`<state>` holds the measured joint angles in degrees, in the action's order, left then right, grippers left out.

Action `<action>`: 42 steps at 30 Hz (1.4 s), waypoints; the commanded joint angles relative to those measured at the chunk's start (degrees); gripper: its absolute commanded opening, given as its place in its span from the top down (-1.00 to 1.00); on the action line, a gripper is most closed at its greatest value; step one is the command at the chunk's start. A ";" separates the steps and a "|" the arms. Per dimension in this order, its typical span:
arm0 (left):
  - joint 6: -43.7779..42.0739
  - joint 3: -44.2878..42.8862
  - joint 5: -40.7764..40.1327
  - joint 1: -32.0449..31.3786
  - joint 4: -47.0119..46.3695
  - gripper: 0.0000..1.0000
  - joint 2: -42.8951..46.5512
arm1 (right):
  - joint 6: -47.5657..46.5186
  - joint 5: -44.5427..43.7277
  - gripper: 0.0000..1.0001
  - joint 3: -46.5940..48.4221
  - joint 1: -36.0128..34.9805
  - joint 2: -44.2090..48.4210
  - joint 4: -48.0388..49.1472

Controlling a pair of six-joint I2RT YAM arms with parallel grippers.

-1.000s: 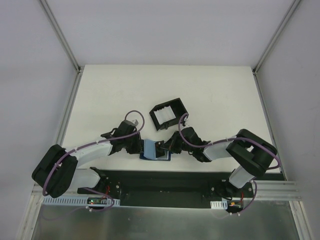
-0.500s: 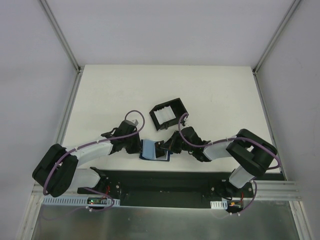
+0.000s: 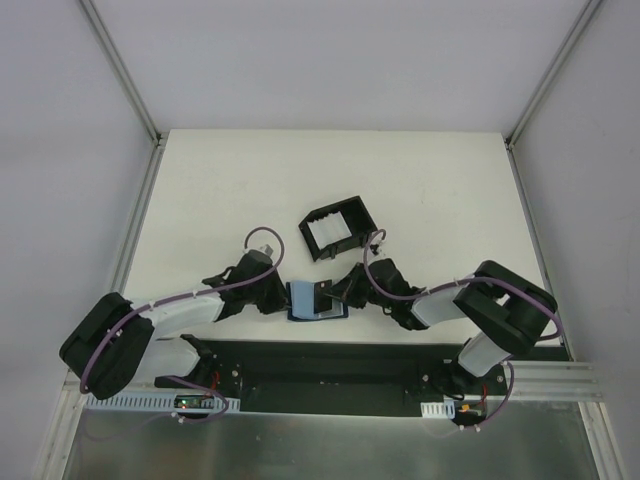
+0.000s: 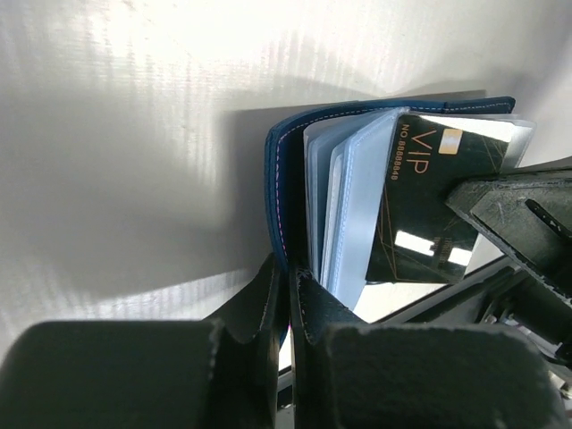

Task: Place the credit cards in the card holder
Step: Insert the credit card into the card holder.

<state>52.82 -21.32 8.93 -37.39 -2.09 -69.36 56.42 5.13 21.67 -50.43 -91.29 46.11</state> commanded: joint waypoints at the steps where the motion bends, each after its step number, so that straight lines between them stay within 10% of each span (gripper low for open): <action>1: 0.71 2.43 -3.92 -1.90 4.90 1.00 -4.19 | 0.00 -0.91 0.99 -0.31 0.51 0.67 4.07; 42: -11.16 -0.56 -4.89 0.03 3.58 1.00 -10.62 | 0.09 12.54 0.99 1.17 3.42 -7.60 9.19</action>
<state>47.24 -23.81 10.26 -38.13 -8.21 -76.18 58.96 14.28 19.38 -45.67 -98.43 59.13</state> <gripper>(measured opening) 0.010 0.009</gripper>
